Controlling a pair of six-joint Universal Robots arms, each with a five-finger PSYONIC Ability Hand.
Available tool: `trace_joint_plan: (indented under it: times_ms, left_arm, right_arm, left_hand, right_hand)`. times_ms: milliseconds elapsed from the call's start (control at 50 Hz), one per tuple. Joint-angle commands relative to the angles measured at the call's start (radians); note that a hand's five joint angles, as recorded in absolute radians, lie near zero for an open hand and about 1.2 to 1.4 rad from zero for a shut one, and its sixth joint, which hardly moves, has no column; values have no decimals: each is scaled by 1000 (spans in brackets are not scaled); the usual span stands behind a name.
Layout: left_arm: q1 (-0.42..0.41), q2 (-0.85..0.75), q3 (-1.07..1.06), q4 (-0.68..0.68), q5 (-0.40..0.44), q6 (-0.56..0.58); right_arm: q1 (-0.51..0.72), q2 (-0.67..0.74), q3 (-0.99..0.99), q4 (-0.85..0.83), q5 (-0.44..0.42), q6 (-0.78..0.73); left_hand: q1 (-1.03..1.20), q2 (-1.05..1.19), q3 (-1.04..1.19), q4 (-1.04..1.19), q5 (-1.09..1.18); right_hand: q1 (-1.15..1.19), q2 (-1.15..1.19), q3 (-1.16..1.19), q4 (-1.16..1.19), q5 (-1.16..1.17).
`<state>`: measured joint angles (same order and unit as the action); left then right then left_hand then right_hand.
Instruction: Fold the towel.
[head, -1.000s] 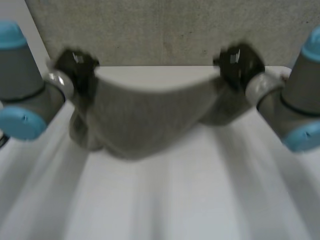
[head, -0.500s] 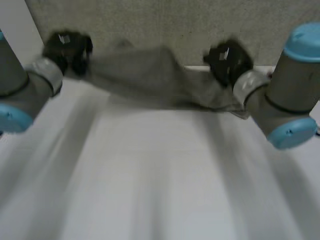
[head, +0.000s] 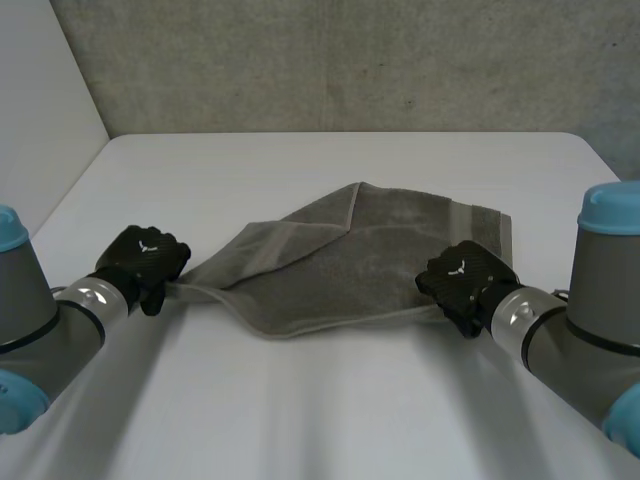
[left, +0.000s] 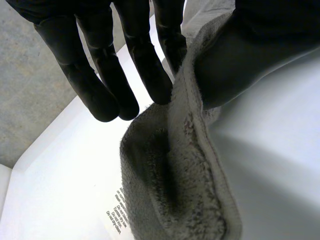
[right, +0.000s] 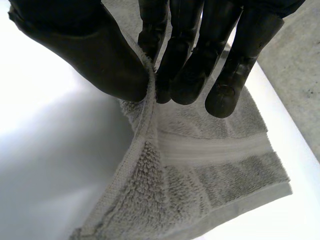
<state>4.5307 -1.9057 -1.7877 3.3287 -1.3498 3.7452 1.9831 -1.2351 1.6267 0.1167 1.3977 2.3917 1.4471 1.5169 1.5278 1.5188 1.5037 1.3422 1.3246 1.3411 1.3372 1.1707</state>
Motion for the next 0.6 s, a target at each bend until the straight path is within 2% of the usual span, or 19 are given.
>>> trace_joint_plan:
  times_ms: [20, 140, 240, 600]
  left_arm:
    - [-13, 59, -99, 58, 54, -1]
    - [-18, 53, -125, 118, 51, -2]
    - [-15, 50, -125, 121, 52, -4]
    - [-9, 33, -113, 123, 52, -12]
  right_arm:
    - [-18, -7, 133, -210, 4, -3]
    - [-29, 3, 199, -334, 4, 7]
    - [-33, 8, 216, -335, 18, 7]
    - [-122, 14, 259, -290, 21, 9]
  left_hand:
    - [-405, -475, -486, -477, -637]
    - [-426, -496, -507, -498, -657]
    - [-426, -496, -507, -498, -657]
    - [-423, -493, -504, -495, -654]
  right_hand:
    - [-97, -80, -96, -92, -100]
    - [-347, -329, -345, -342, -350]
    - [-517, -499, -516, -512, -520]
    - [-535, -517, -534, -530, -538]
